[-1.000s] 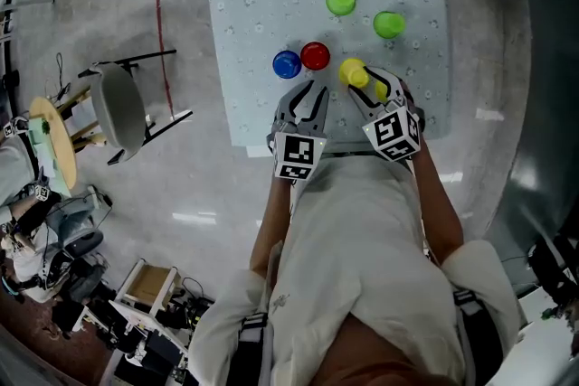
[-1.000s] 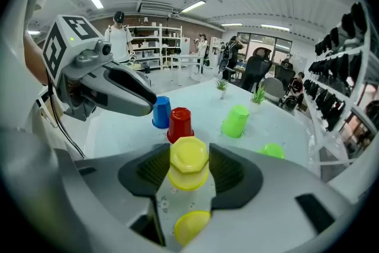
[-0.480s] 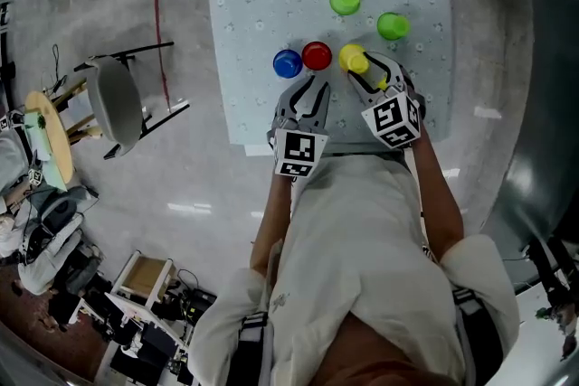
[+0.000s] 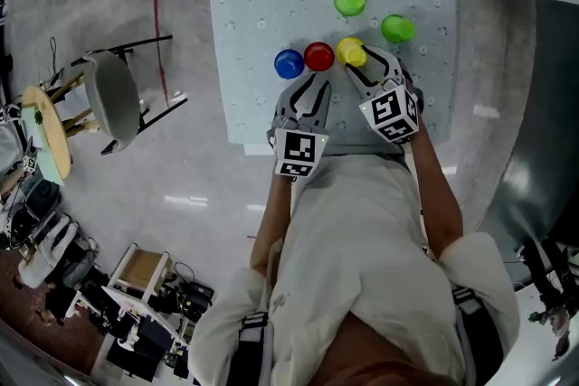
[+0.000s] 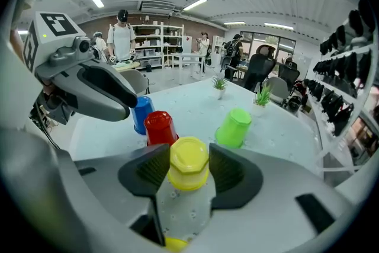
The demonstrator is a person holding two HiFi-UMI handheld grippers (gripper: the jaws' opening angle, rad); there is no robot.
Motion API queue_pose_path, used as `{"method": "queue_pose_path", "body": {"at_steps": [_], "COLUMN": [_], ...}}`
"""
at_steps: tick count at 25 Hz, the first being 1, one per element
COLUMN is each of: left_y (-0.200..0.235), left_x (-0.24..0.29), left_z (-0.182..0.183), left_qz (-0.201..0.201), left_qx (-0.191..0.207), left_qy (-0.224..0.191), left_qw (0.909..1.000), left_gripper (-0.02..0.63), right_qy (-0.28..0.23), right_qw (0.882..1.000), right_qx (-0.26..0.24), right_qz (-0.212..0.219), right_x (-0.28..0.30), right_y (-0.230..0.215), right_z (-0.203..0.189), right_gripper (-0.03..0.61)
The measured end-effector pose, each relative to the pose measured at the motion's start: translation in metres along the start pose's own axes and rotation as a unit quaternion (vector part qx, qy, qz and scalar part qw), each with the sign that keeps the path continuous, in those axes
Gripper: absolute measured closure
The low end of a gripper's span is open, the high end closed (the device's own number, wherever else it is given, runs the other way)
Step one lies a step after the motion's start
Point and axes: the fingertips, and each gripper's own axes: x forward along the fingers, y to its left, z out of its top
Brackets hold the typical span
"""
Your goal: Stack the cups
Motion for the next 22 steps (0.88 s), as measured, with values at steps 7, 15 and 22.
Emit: {"method": "queue_pose_path", "body": {"at_steps": [7,15,22], "left_y": [0.0022,0.0025,0.0014], "left_x": [-0.0006,-0.0052,-0.0091], "left_z": [-0.0032,0.0002,0.0048], "left_qz": [0.007,0.012,0.013], "left_qx": [-0.002,-0.003,0.000], "left_qy": [0.001,-0.006,-0.012], "left_qw": [1.0000,0.9999,0.9998], "left_gripper": [0.503,0.503,0.503], "right_qy": [-0.001,-0.001,-0.012], "right_qw": [1.000,1.000,1.000], "right_qx": [-0.001,0.002,0.009], "right_qz": [0.001,0.000,-0.007], "right_x": [0.0079,0.0105,0.0032], "right_y": [-0.0021,-0.0022,-0.0034], "right_z": [0.0026,0.0015,0.0048], "right_gripper": [0.370,0.339,0.334]}}
